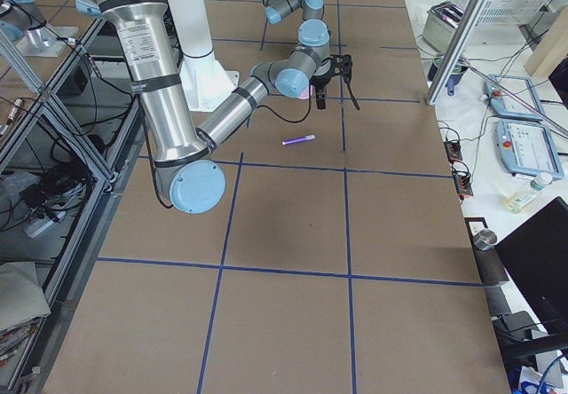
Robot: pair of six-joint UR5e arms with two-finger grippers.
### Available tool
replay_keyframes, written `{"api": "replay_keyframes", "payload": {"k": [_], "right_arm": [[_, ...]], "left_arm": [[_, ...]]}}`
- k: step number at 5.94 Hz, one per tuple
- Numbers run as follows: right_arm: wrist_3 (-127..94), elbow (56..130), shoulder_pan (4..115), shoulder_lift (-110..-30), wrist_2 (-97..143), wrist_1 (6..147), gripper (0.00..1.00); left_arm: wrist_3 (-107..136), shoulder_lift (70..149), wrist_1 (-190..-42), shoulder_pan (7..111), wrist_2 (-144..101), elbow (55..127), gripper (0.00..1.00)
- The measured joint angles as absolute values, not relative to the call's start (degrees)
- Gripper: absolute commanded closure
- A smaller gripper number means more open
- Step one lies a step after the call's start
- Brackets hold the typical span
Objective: Collect pens into pen holder
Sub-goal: 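Grasp the orange highlighter with the left gripper while the right gripper withdraws, then lift the orange highlighter into the cup and release it with the left gripper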
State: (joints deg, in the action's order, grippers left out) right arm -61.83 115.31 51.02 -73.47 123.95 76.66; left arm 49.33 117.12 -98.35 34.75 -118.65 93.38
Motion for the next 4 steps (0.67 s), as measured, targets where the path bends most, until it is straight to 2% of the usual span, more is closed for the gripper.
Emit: {"api": "replay_keyframes", "payload": {"k": [1,2,4], "right_arm": [[-61.8,115.3,51.0,-73.7,124.0,76.7,0.01],[-61.8,115.3,51.1,-74.0,124.3,76.7,0.01],[-59.8,115.2,52.4,-75.9,126.0,76.7,0.01]], "left_arm": [[49.3,117.1,-98.3,34.6,-118.7,93.4,0.85],[49.2,116.9,-98.4,34.5,-118.7,93.5,0.96],[49.0,116.8,-98.3,34.5,-118.7,94.6,1.00]]}}
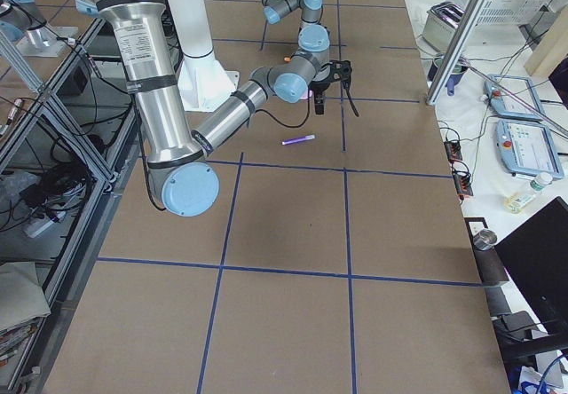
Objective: Collect pens into pen holder
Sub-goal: 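Lift the orange highlighter into the cup and release it with the left gripper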
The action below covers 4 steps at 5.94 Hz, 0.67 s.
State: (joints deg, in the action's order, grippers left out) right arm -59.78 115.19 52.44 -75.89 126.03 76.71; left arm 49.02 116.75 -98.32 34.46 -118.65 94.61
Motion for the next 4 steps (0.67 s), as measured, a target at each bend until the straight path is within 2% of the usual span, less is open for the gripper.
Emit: {"api": "replay_keyframes", "payload": {"k": [4], "right_arm": [[-55.1,112.1,49.8,-80.0,126.8,78.8,0.01]], "left_arm": [[54.0,120.4,-100.9,36.8,-109.6,106.4,1.00]]}}
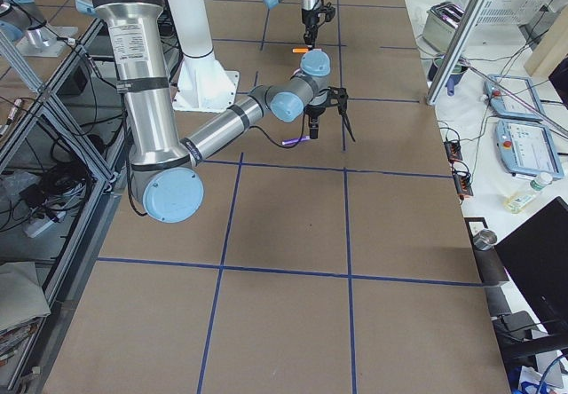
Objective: Collect pens into pen holder
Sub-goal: 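Lift the orange highlighter into the cup and release it with the left gripper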
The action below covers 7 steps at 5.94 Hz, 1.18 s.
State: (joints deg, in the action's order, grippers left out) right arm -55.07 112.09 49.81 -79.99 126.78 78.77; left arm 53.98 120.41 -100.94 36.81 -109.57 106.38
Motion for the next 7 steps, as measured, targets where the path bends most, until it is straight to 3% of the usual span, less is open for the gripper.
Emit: {"api": "replay_keyframes", "payload": {"k": [3,6,7], "right_arm": [[-55.1,111.9,47.0,-79.4,126.2,79.5,0.01],[-55.3,111.8,45.7,-79.3,124.6,79.6,0.01],[-55.3,111.7,45.5,-79.3,124.5,79.6,0.01]], "left_arm": [[64.1,120.2,-125.7,29.7,-84.2,106.0,0.95],[65.2,117.8,-133.0,18.8,-62.5,103.8,0.93],[65.2,117.7,-134.6,17.4,-59.5,101.6,0.63]]}}
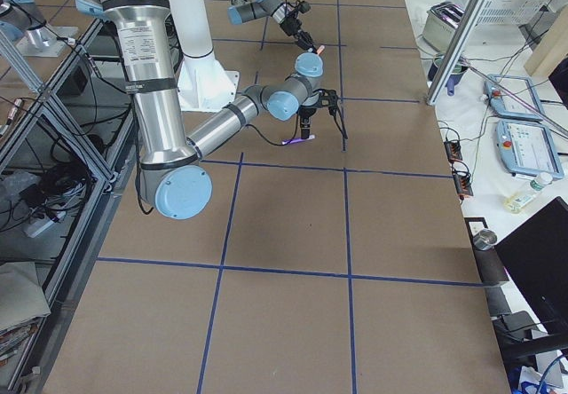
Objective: Collect pens into pen holder
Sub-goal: 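Lift the orange highlighter into the cup and release it with the left gripper, then grasp the purple highlighter with the right gripper while the left gripper withdraws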
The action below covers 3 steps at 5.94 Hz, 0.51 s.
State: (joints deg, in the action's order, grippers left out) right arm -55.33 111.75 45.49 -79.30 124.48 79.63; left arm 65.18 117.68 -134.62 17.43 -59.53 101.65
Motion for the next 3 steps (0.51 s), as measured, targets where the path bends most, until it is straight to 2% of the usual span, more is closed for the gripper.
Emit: {"api": "replay_keyframes", "payload": {"k": [1,2,3], "right_arm": [[-55.3,111.8,45.4,-79.3,124.4,79.6,0.01],[-55.4,111.9,45.4,-79.3,124.4,79.6,0.01],[-55.4,111.7,44.9,-79.2,124.1,79.6,0.01]], "left_arm": [[65.2,117.8,-137.1,16.7,-58.6,99.7,0.41],[65.2,117.9,-138.7,16.2,-58.5,99.0,0.25],[65.1,118.0,-139.3,16.0,-58.7,99.5,0.22]]}}
